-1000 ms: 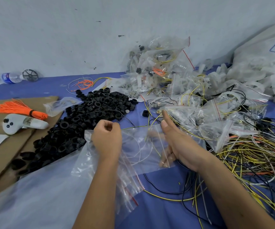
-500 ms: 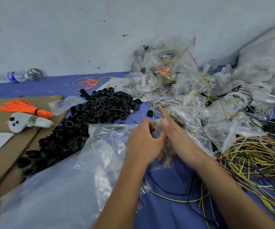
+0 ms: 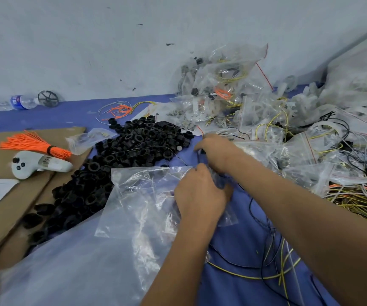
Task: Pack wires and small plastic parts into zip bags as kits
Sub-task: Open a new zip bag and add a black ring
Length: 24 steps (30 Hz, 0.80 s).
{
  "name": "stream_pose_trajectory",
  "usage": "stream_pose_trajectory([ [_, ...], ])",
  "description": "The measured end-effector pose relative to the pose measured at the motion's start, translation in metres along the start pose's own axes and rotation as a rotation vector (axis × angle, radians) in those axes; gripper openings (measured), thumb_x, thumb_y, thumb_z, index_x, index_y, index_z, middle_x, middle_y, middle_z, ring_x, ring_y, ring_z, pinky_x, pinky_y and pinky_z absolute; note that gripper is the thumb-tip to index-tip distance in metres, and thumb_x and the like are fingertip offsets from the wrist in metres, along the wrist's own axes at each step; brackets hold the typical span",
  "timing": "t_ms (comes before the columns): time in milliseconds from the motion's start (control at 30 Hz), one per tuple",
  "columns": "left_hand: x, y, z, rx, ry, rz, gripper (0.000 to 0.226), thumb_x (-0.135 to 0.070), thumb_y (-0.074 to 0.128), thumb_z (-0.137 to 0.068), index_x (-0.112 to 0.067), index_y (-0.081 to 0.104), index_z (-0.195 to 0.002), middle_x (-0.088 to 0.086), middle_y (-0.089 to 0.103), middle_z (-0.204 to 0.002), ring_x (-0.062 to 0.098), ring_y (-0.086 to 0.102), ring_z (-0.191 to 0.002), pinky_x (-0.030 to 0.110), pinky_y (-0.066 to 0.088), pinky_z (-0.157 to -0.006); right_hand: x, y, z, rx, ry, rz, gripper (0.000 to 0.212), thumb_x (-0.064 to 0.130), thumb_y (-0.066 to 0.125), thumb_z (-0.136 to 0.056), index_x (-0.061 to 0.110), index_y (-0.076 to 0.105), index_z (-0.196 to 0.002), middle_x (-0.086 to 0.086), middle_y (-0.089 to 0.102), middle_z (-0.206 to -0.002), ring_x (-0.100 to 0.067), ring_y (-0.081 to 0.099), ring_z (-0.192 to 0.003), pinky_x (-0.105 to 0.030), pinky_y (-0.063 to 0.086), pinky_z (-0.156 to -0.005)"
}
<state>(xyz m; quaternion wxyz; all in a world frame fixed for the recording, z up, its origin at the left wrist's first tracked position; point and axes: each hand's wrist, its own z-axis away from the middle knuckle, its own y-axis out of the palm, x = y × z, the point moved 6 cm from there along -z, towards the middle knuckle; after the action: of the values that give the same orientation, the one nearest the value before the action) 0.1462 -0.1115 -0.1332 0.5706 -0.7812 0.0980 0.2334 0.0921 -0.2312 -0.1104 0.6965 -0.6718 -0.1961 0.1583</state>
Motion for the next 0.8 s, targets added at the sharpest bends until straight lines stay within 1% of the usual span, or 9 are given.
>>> stream_pose_trajectory([
  [67,0.002,-0.003,0.000,-0.034,-0.001,0.022,0.031,-0.050,0.059,-0.082,-0.021,0.057,-0.094,0.001,0.066,-0.093,0.029,0.065,-0.087,0.035,0.040,-0.065,-0.002,-0.003,0.000,-0.006,0.007,0.047,0.031,0.003,0.064,-0.087,0.015,0.069,-0.115,-0.009,0.059,-0.095,-0.031,0.060,-0.100,-0.031,0.045,-0.077],
  [133,0.003,-0.004,0.000,-0.056,0.002,0.042,0.022,-0.042,0.056,-0.086,-0.021,0.058,-0.087,0.001,0.067,-0.089,0.030,0.065,-0.084,0.034,0.039,-0.064,-0.007,-0.016,0.011,-0.184,0.032,-0.042,0.012,0.009,0.060,-0.092,0.010,0.070,-0.098,-0.012,0.064,-0.087,-0.034,0.061,-0.090,-0.032,0.044,-0.070],
  [267,0.007,-0.006,-0.005,-0.030,-0.021,0.198,0.017,-0.030,0.055,-0.088,-0.018,0.059,-0.077,0.003,0.068,-0.083,0.030,0.062,-0.081,0.034,0.041,-0.063,-0.025,-0.038,0.068,-0.676,0.085,-0.708,0.014,0.013,0.066,-0.094,0.002,0.071,-0.087,-0.017,0.069,-0.078,-0.027,0.064,-0.067,-0.037,0.051,-0.060],
  [333,0.012,-0.006,-0.010,-0.024,-0.063,0.440,0.019,-0.023,0.058,-0.087,-0.016,0.057,-0.069,0.000,0.063,-0.070,0.023,0.058,-0.071,0.034,0.041,-0.061,-0.027,-0.028,0.090,-0.611,0.128,-1.205,0.016,0.013,0.064,-0.098,0.004,0.072,-0.088,-0.016,0.071,-0.081,-0.018,0.066,-0.060,-0.028,0.051,-0.046],
  [400,0.016,-0.006,-0.013,-0.040,-0.107,0.650,0.021,-0.016,0.061,-0.088,-0.013,0.060,-0.067,-0.007,0.058,-0.060,0.012,0.051,-0.061,0.030,0.039,-0.058,-0.019,-0.015,0.101,-0.409,0.119,-1.463,0.023,0.016,0.059,-0.102,0.000,0.072,-0.091,-0.014,0.072,-0.081,-0.016,0.067,-0.062,-0.026,0.055,-0.051],
  [567,0.021,-0.012,-0.009,-0.184,-0.118,0.887,0.029,-0.011,0.061,-0.091,-0.014,0.051,-0.064,-0.013,0.047,-0.053,0.003,0.040,-0.051,0.017,0.033,-0.051,-0.010,0.002,0.105,-0.132,0.067,-1.454,0.022,0.011,0.057,-0.102,-0.009,0.066,-0.101,-0.018,0.070,-0.086,-0.024,0.071,-0.071,-0.034,0.064,-0.069],
  [633,0.019,-0.020,-0.006,-0.270,-0.056,0.898,0.029,-0.014,0.061,-0.088,-0.017,0.047,-0.063,-0.014,0.046,-0.053,0.003,0.039,-0.052,0.021,0.035,-0.053,-0.012,0.007,0.106,-0.148,0.062,-1.275,0.013,0.004,0.066,-0.096,-0.007,0.068,-0.103,-0.018,0.070,-0.088,-0.019,0.069,-0.068,-0.029,0.061,-0.063],
  [733,0.013,-0.031,-0.001,-0.349,0.077,0.817,0.025,-0.020,0.060,-0.086,-0.016,0.049,-0.064,-0.009,0.047,-0.056,0.009,0.043,-0.055,0.032,0.041,-0.056,-0.008,0.008,0.107,-0.229,-0.011,-0.875,0.011,0.003,0.077,-0.083,0.005,0.074,-0.093,-0.007,0.074,-0.084,-0.013,0.067,-0.072,-0.030,0.057,-0.071],
  [800,0.006,-0.034,0.003,-0.374,0.168,0.718,0.026,-0.022,0.062,-0.085,-0.017,0.047,-0.064,-0.008,0.046,-0.056,0.009,0.043,-0.055,0.030,0.039,-0.055,-0.003,0.004,0.109,-0.272,-0.055,-0.782,0.009,0.005,0.077,-0.080,0.009,0.075,-0.088,-0.002,0.074,-0.078,-0.015,0.068,-0.071,-0.029,0.054,-0.068],
])
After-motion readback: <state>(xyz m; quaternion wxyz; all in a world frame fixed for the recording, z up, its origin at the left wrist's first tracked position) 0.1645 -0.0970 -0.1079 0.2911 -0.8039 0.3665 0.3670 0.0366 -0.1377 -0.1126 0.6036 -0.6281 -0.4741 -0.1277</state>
